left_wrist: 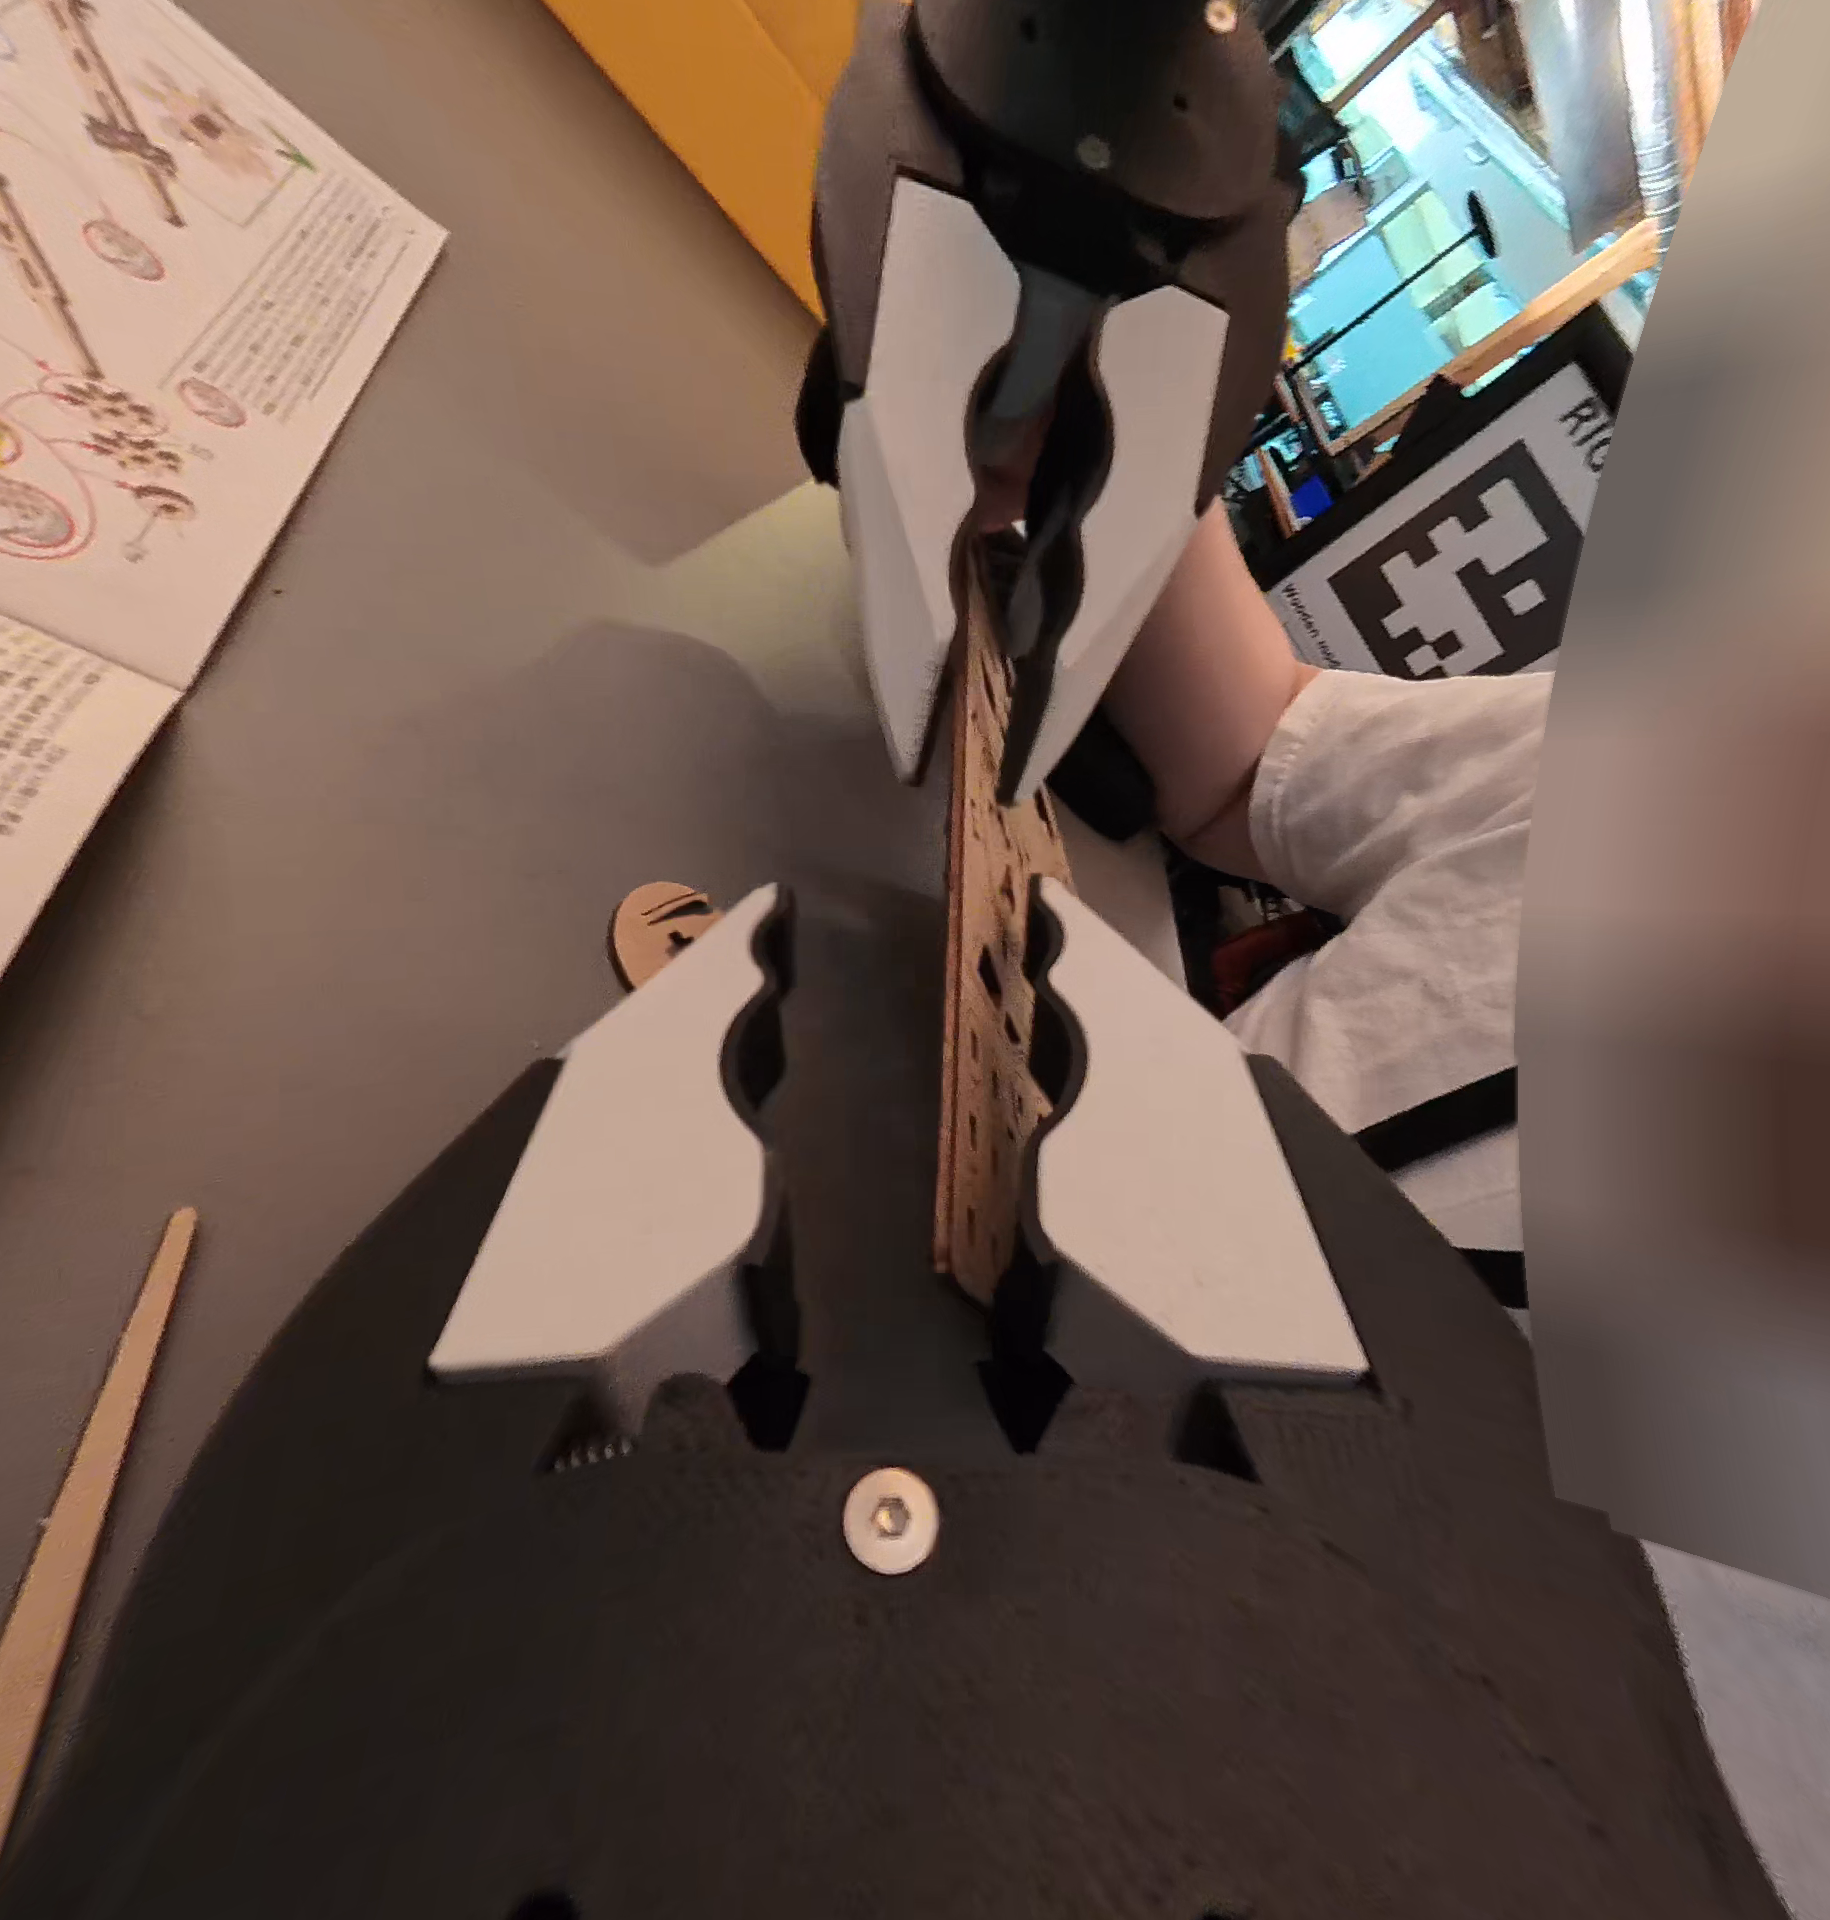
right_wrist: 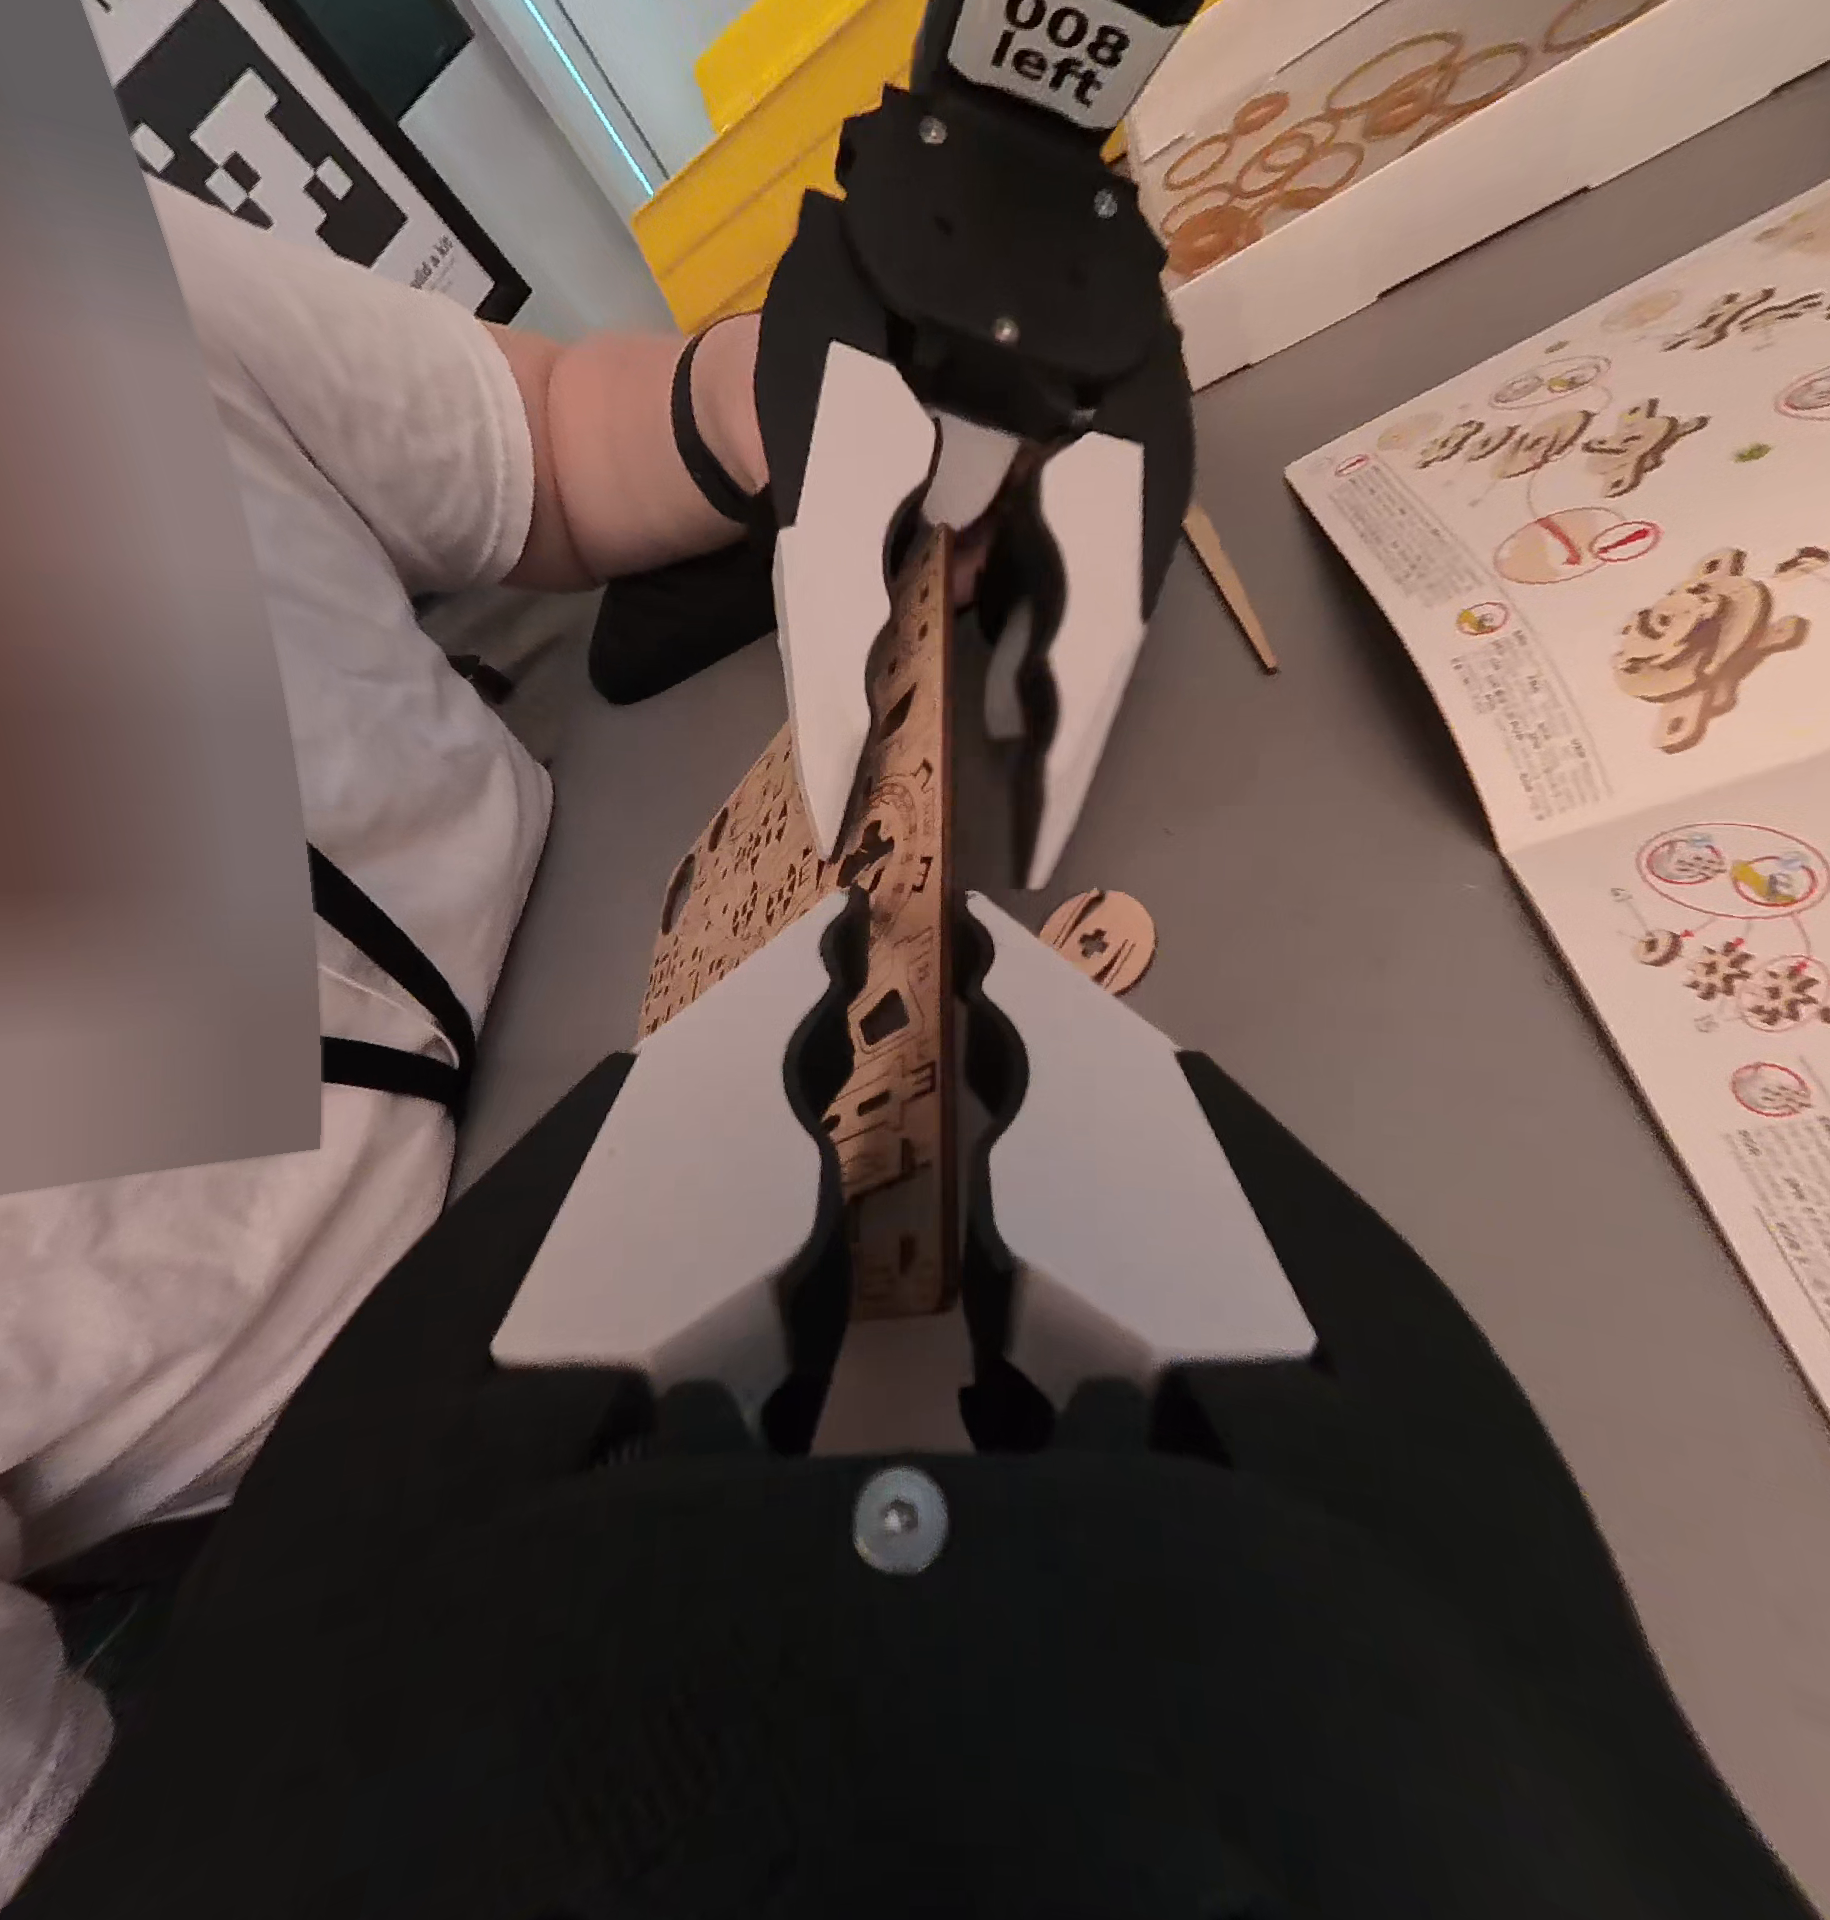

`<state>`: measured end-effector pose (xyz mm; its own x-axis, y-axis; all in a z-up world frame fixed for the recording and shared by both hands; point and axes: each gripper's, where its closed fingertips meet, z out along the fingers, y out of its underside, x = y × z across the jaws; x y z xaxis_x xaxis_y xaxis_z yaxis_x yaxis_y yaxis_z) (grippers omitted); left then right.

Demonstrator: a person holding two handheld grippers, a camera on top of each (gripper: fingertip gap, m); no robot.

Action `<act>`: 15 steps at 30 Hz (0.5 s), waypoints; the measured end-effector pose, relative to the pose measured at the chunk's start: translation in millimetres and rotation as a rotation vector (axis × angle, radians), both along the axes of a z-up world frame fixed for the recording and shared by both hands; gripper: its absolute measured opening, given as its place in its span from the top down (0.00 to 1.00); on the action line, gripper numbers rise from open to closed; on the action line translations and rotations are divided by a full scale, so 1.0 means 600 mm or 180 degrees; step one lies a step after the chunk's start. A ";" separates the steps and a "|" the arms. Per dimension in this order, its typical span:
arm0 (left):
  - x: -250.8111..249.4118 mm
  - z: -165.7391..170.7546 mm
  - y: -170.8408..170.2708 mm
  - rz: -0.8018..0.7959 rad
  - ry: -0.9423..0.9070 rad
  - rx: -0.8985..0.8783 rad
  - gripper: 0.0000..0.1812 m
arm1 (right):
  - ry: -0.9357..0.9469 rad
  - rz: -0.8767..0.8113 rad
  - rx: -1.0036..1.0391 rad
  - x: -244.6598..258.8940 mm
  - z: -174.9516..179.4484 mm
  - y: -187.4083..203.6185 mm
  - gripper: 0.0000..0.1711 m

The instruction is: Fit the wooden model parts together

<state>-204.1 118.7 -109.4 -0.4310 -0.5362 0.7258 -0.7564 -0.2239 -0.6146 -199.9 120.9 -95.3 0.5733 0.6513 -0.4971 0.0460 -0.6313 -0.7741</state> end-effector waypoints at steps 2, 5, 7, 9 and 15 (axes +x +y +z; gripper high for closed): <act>0.004 0.000 0.002 0.0068 -0.0006 0.0053 0.70 | -0.0050 0.0016 -0.0022 -0.004 -0.007 0.001 0.92; 0.004 0.003 -0.002 0.0068 -0.0069 0.0142 0.78 | -0.0009 0.0033 0.0020 -0.012 -0.001 0.004 0.92; 0.002 0.001 -0.006 0.0042 -0.0088 0.0204 0.83 | -0.0057 0.0005 0.0056 -0.012 0.001 0.006 0.92; -0.005 0.012 -0.014 -0.0057 -0.0127 0.0103 0.95 | -0.0071 -0.0019 0.0066 -0.012 0.001 0.008 0.92; -0.012 0.024 -0.018 -0.0130 -0.0162 0.0016 0.96 | -0.0014 -0.0021 0.0139 -0.018 0.012 0.010 0.93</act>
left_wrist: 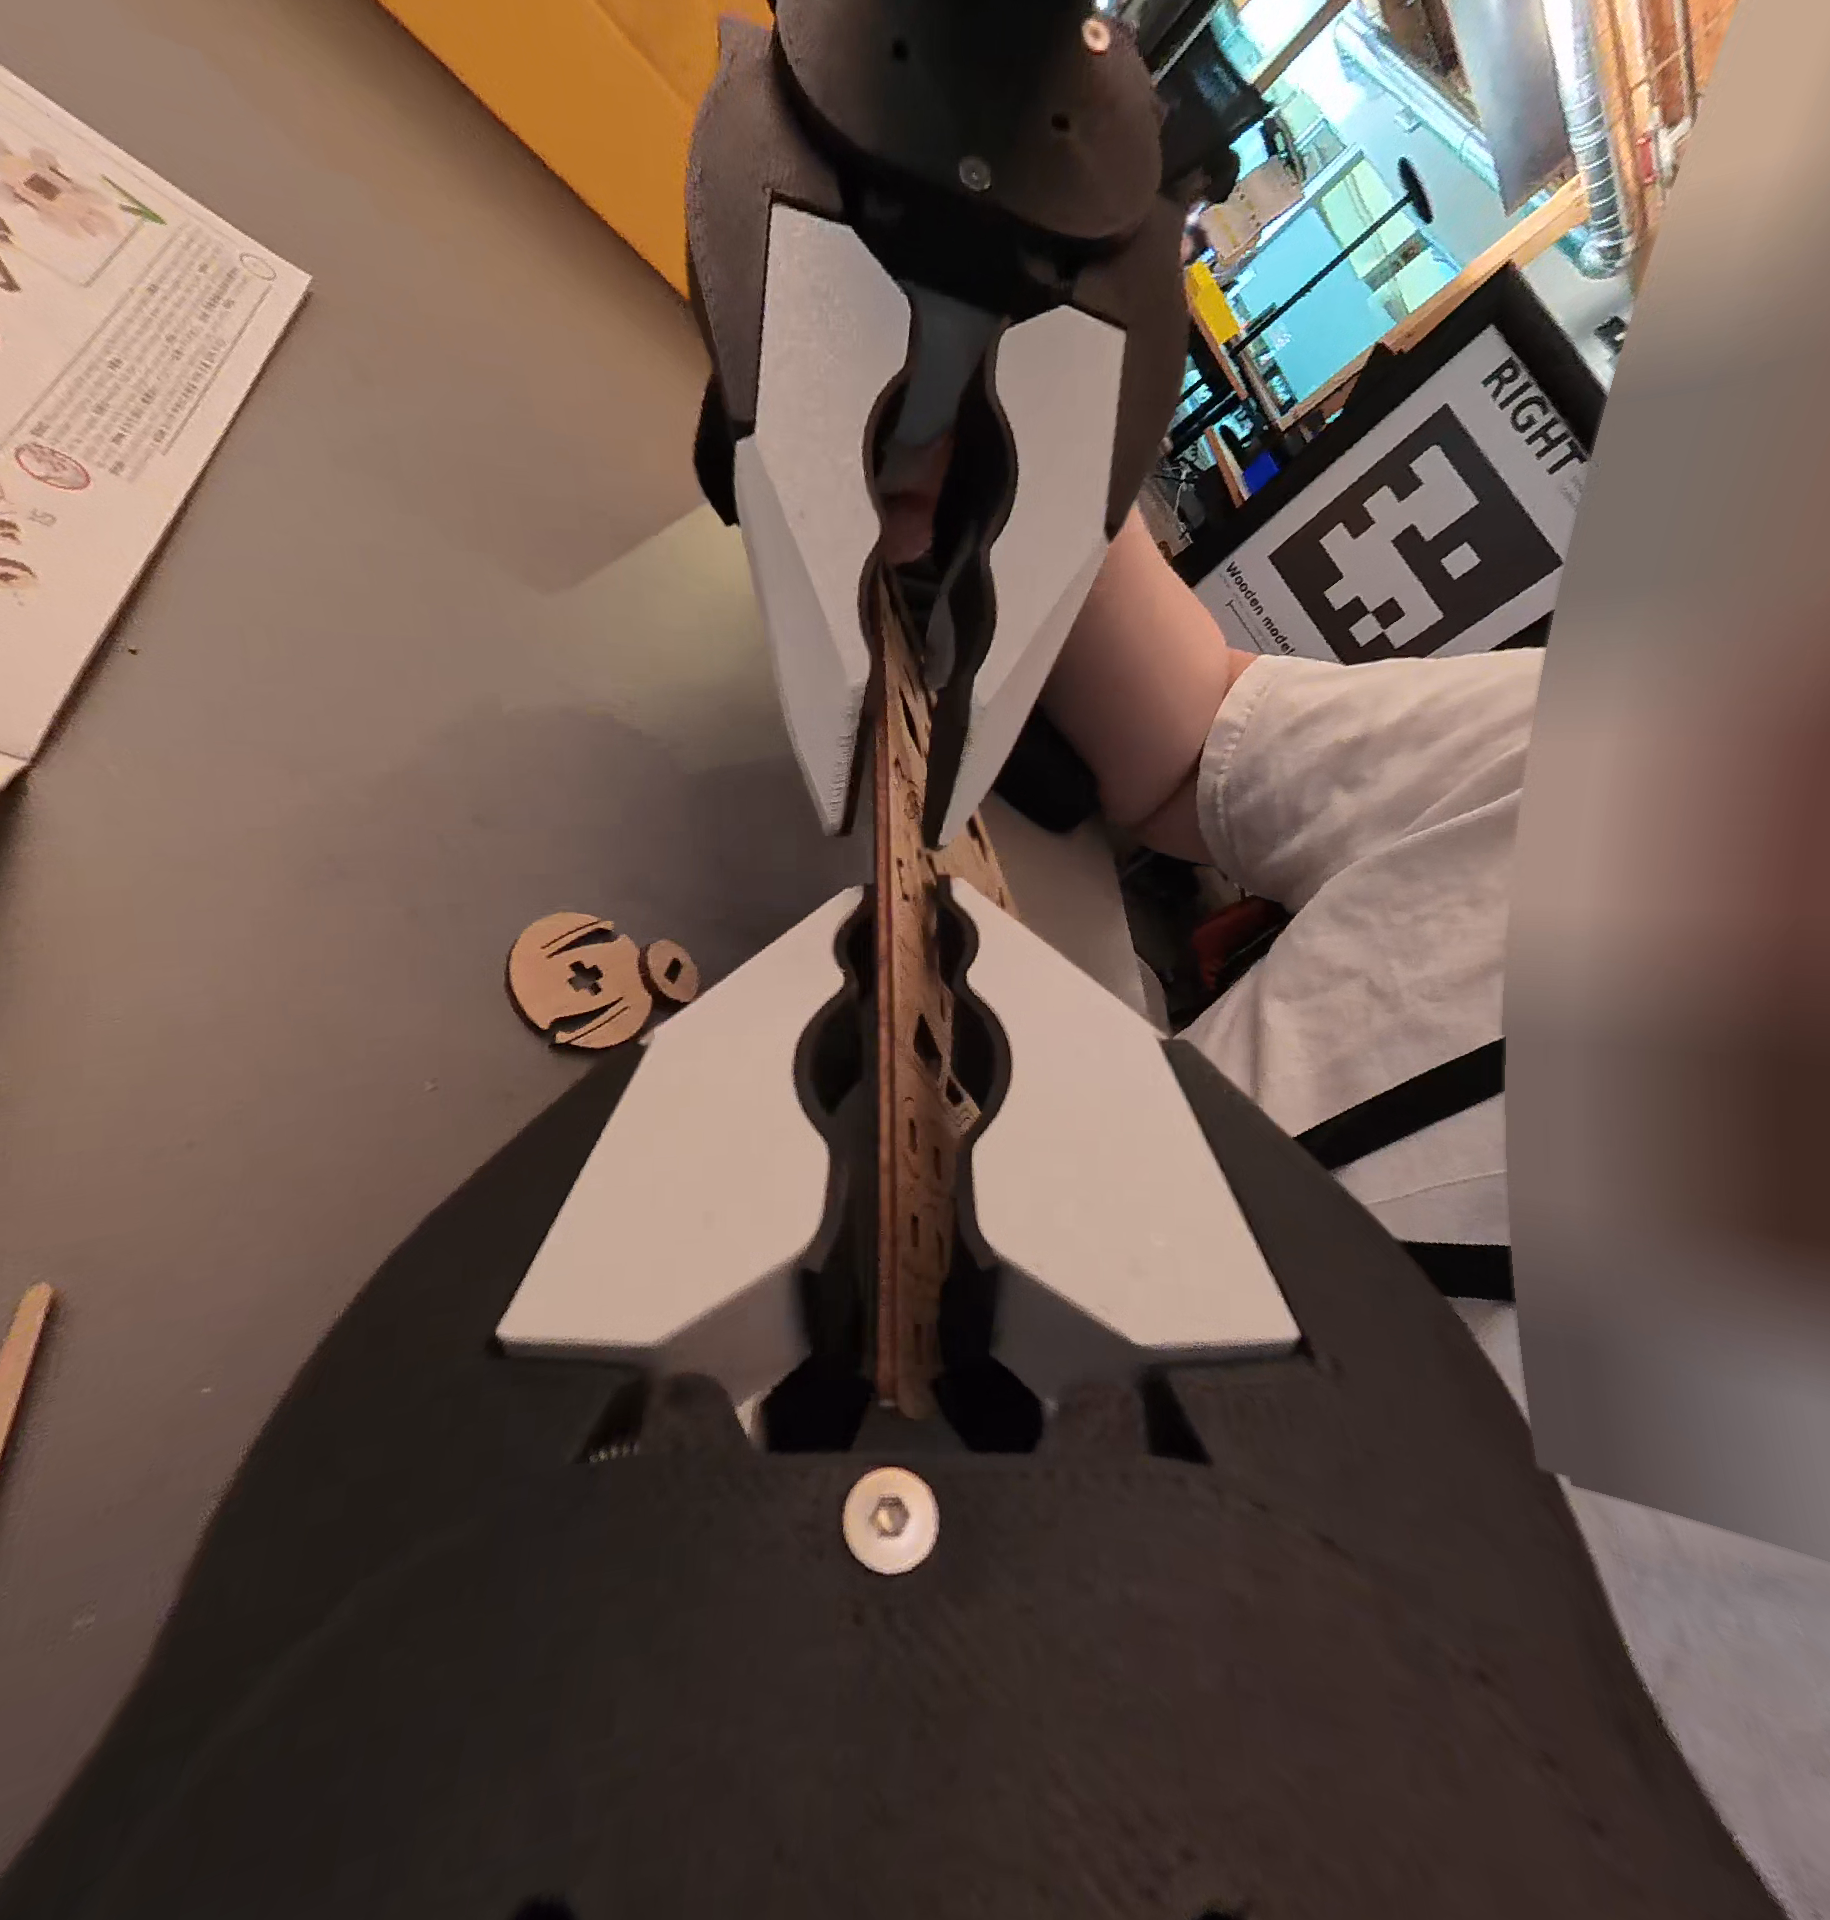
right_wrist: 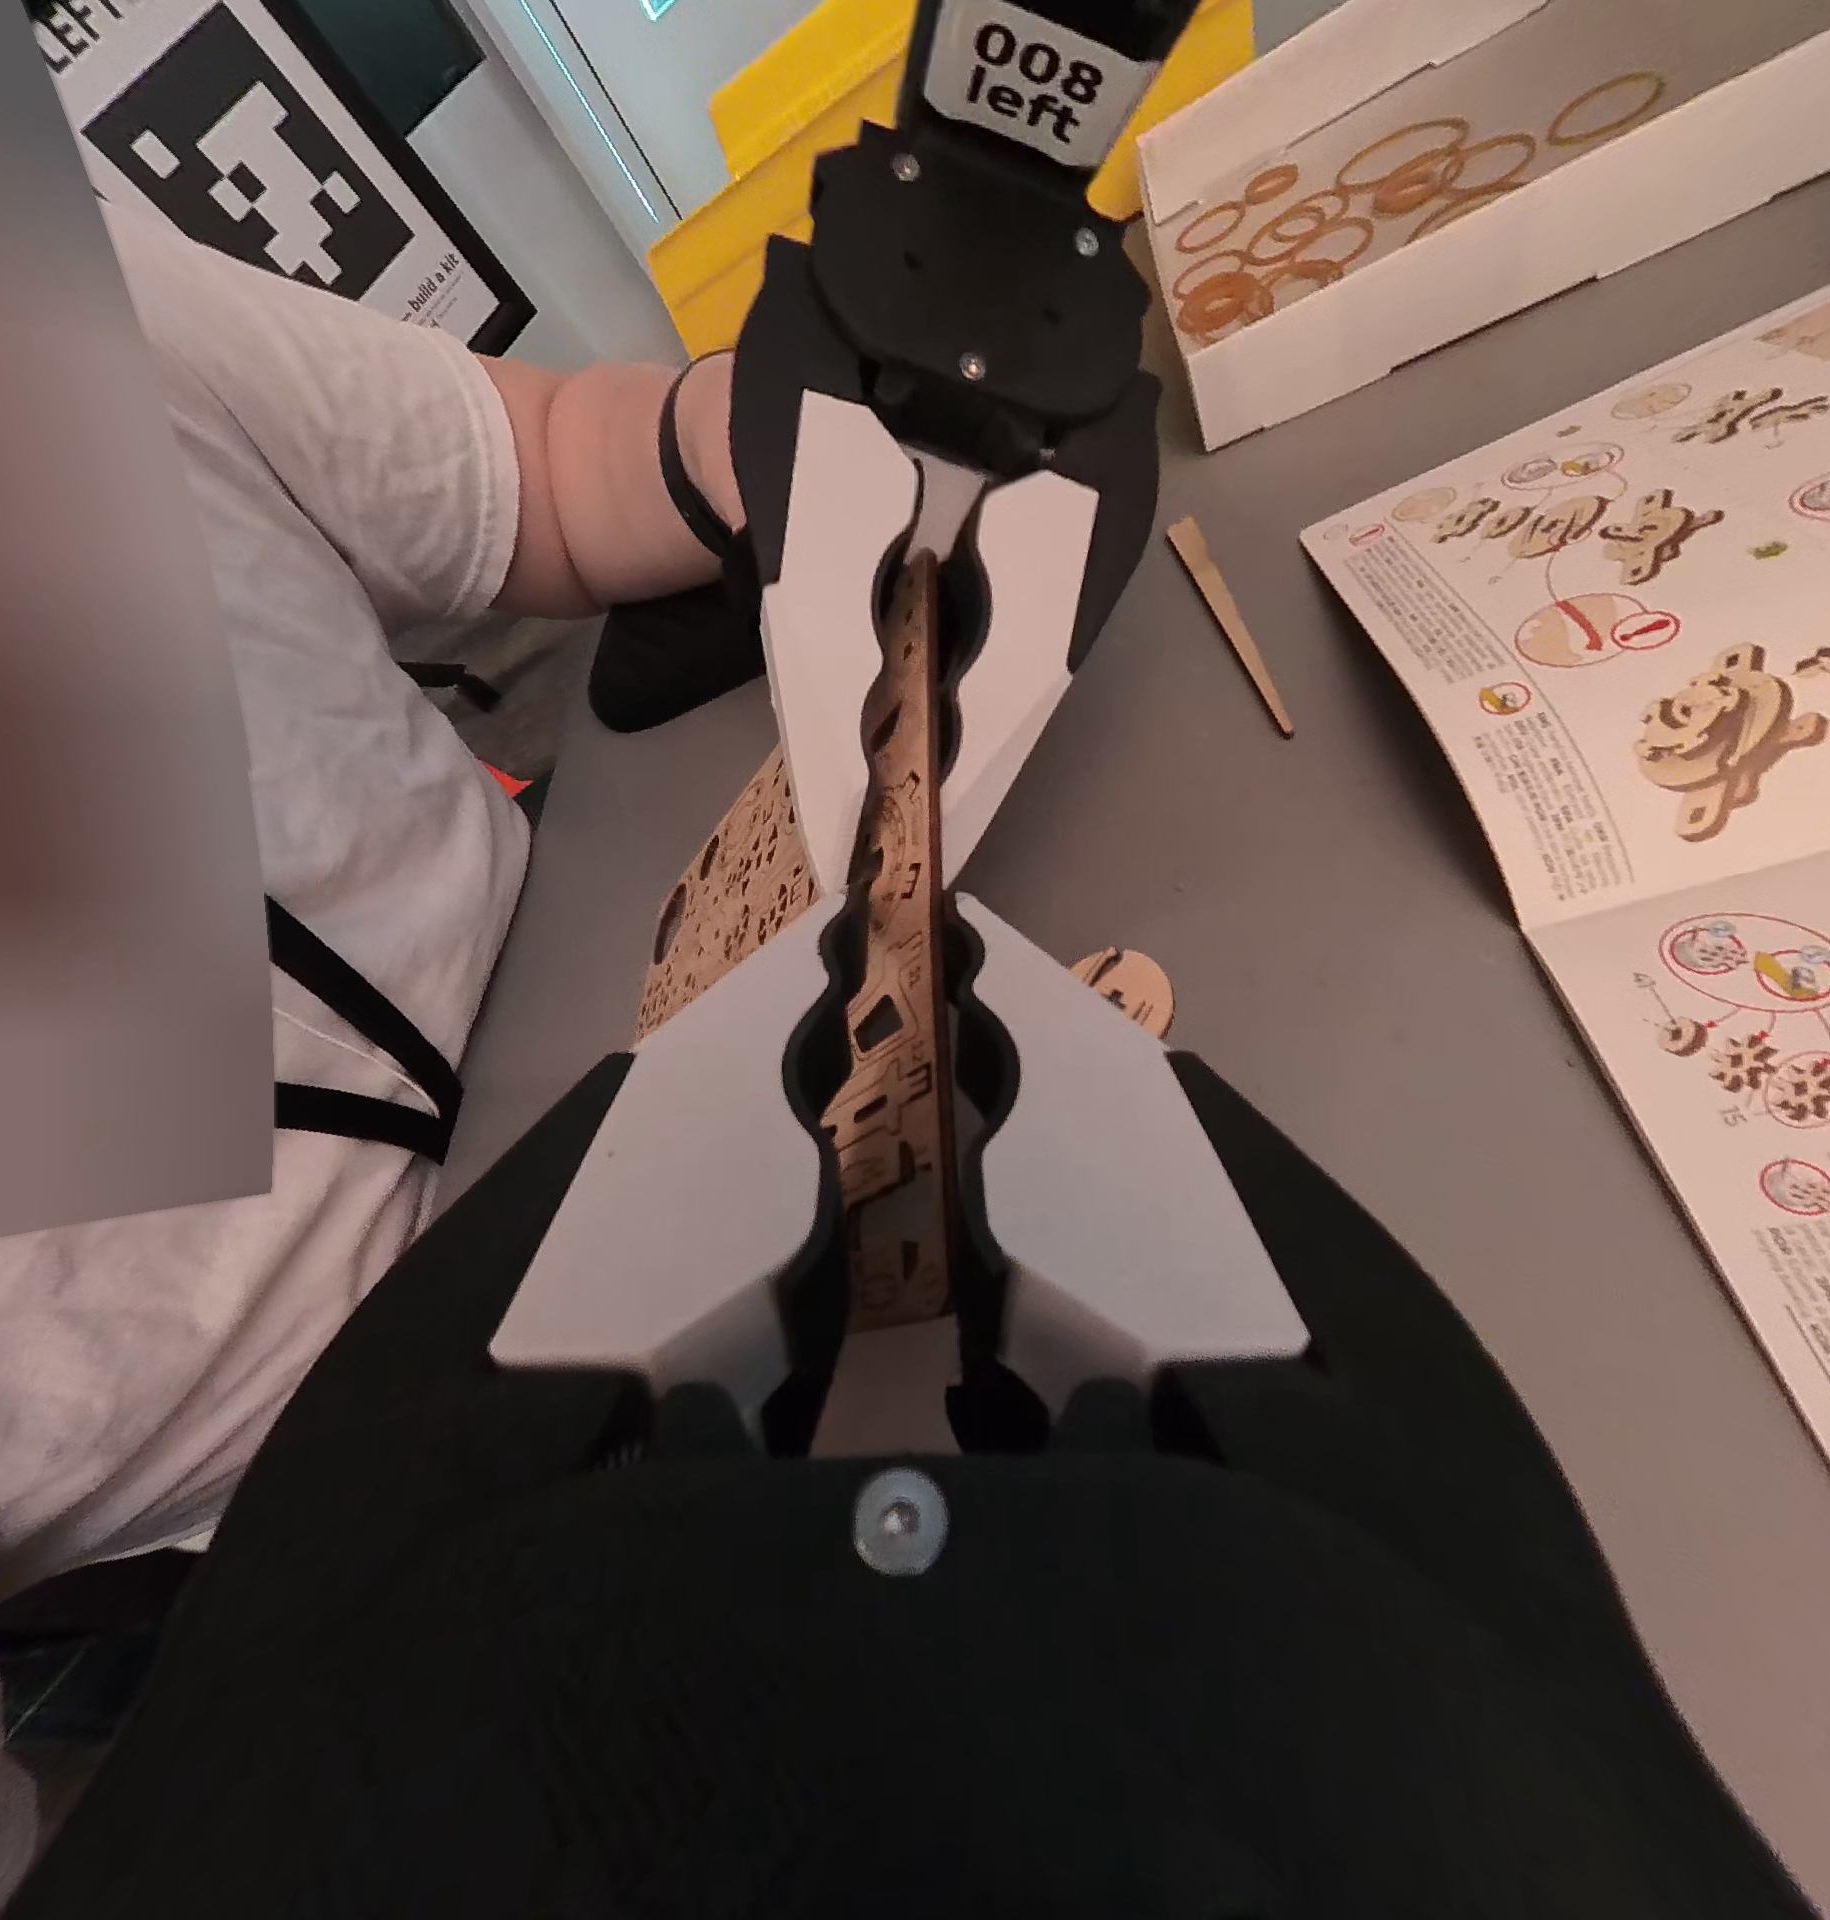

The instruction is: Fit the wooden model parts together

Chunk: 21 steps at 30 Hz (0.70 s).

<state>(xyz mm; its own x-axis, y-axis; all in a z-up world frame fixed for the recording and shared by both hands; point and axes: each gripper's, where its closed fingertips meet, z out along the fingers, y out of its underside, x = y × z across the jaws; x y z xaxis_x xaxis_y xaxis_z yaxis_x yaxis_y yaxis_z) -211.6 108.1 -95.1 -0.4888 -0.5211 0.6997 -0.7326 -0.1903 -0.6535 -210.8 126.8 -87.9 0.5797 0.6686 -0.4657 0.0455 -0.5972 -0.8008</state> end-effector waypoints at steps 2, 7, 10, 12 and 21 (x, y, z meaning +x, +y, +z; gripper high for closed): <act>0.000 0.002 -0.004 -0.0008 0.0037 -0.0092 0.97 | 0.0003 -0.0039 0.0027 0.000 0.003 0.003 0.93; -0.002 0.000 -0.004 -0.0036 0.0031 -0.0003 0.97 | 0.0114 -0.0008 -0.0039 -0.002 0.002 0.001 0.93; -0.003 -0.003 -0.005 -0.0048 0.0038 0.0004 0.97 | 0.0310 0.0080 -0.0234 -0.001 -0.001 -0.009 0.89; -0.003 -0.001 -0.006 -0.0046 0.0048 -0.0031 0.98 | 0.0287 0.0119 -0.0321 0.002 -0.010 -0.014 0.91; 0.007 -0.007 0.005 0.0112 0.0065 0.0048 0.87 | 0.0333 0.0161 -0.0386 0.004 -0.012 -0.017 0.94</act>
